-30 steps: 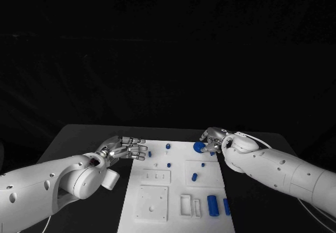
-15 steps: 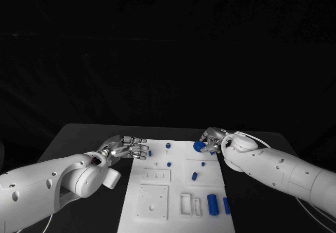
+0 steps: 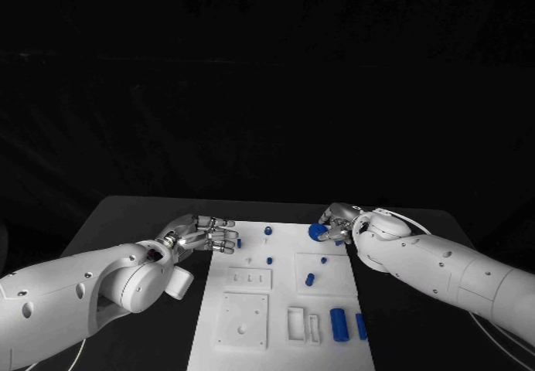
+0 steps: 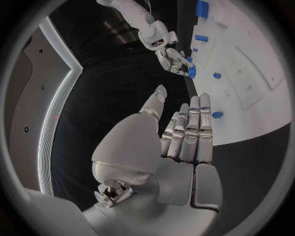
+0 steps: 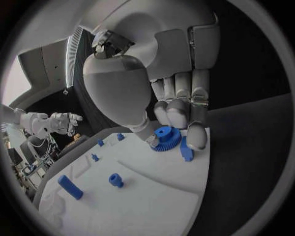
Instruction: Assemble the parts on the task board
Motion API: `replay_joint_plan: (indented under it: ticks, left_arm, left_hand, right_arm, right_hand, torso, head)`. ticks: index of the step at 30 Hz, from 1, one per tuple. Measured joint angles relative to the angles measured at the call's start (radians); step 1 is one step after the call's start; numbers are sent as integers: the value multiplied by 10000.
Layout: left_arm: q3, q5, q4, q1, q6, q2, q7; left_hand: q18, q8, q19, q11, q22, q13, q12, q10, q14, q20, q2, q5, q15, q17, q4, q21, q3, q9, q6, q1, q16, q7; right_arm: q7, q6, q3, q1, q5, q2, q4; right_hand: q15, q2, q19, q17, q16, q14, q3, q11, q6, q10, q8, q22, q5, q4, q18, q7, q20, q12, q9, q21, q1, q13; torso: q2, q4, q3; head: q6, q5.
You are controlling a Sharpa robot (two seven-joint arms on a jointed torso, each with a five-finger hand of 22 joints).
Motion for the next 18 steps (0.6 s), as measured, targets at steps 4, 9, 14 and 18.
replay_joint_plan:
  ticks: [4,9,14,18]
  left_arm:
    - [0,-2,-7,0,22,5,-23]
    - [0,-11,-54,0,48,72,-72]
    - [0,-34,-67,0,75,124,-119]
    - [0,-53,-67,0,96,142,-153]
  left_hand:
    - [-1,0,0,37,0,0,0,-37,0,0,0,69,0,0,0,0,0,0,-75,0,0,2]
    - [0,0,0,73,0,0,0,-73,0,0,0,69,0,0,0,0,0,-16,-340,0,0,54]
    - [-1,0,0,73,0,0,0,-73,0,0,0,126,0,-1,0,0,0,-15,-377,0,0,19]
    - [-1,0,0,73,0,0,0,-73,0,0,0,126,0,-1,0,0,0,-15,-376,0,0,19]
  right_arm:
    - [4,61,2,11,32,38,-36]
    - [4,152,16,42,65,103,-119]
    - [-3,209,27,67,84,194,-197]
    - [-10,219,39,92,88,242,-269]
  right_hand:
    - [0,53,0,0,0,0,182,-37,246,-37,-1,63,-139,-8,0,-18,0,-1,-2,-58,-53,-27]
    - [0,111,0,0,-44,0,535,-2,665,-72,-31,138,-256,1,0,-22,0,-1,-8,-149,-177,-47]
    - [20,50,0,1,-47,21,581,-2,958,-72,-37,171,-256,25,1,-10,0,-1,12,-168,-237,-58]
    - [40,50,0,1,-47,32,581,36,1305,-105,-39,205,-256,26,0,-10,0,-1,37,-168,-237,-58]
  torso:
    - [1,0,3]
    - [6,5,0]
    - [8,-3,0]
    - [15,12,6]
  head:
    - [-18,0]
    - [-1,-52]
    - [10,-58]
    - [8,-62]
